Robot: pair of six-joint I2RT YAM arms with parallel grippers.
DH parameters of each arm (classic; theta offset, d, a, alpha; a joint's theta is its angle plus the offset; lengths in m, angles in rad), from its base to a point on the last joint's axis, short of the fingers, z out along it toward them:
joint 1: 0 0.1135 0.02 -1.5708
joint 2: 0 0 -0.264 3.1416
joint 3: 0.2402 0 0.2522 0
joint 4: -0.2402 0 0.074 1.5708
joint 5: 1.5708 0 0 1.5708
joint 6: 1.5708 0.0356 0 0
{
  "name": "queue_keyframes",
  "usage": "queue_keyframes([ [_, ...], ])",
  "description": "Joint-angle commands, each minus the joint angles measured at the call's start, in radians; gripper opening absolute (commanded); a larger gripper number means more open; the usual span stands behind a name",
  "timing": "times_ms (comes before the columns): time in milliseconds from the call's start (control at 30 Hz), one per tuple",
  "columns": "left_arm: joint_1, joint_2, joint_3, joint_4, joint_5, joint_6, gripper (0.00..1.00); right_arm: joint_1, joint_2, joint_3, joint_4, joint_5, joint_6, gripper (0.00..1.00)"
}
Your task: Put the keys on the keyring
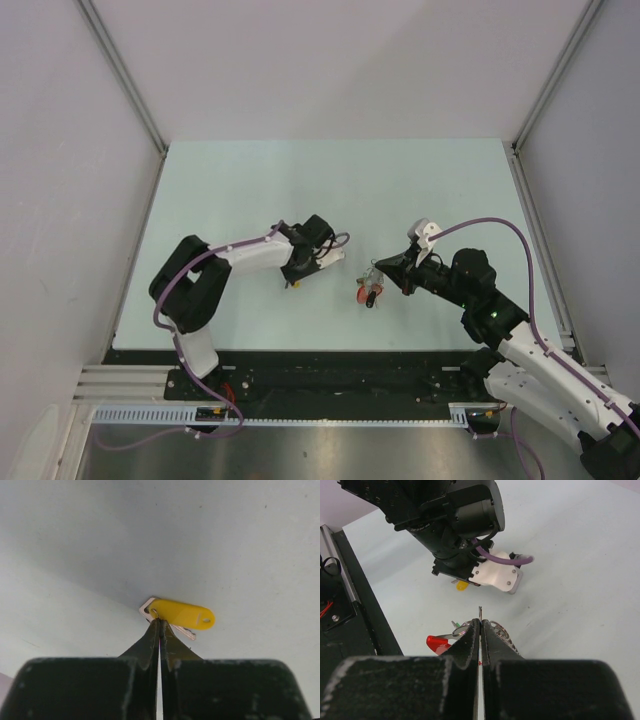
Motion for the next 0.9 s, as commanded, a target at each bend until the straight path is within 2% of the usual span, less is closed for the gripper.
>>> queue_keyframes([
  [0, 0.010, -0.044, 0.057, 0.018, 0.106, -0.110, 0.00, 0.007, -0.019, 0.028, 0.042, 0.012, -0.020, 0.00],
  [233, 0.042, -0.086, 0.044, 0.046, 0.194, -0.297, 0.00, 0.010, -0.019, 0.028, 0.042, 0.015, -0.018, 0.00],
  [367, 0.095, -0.128, 0.064, 0.031, 0.212, -0.387, 0.00, 0.012, -0.016, 0.028, 0.042, 0.017, -0.018, 0.00],
  [667, 0.123, -0.145, 0.179, -0.029, 0.269, -0.435, 0.01, 0.012, -0.021, 0.027, 0.042, 0.021, -0.018, 0.00],
  [867, 0.122, -0.186, 0.055, 0.145, 0.283, -0.515, 0.00, 0.013, -0.015, 0.028, 0.047, 0.017, -0.020, 0.00],
])
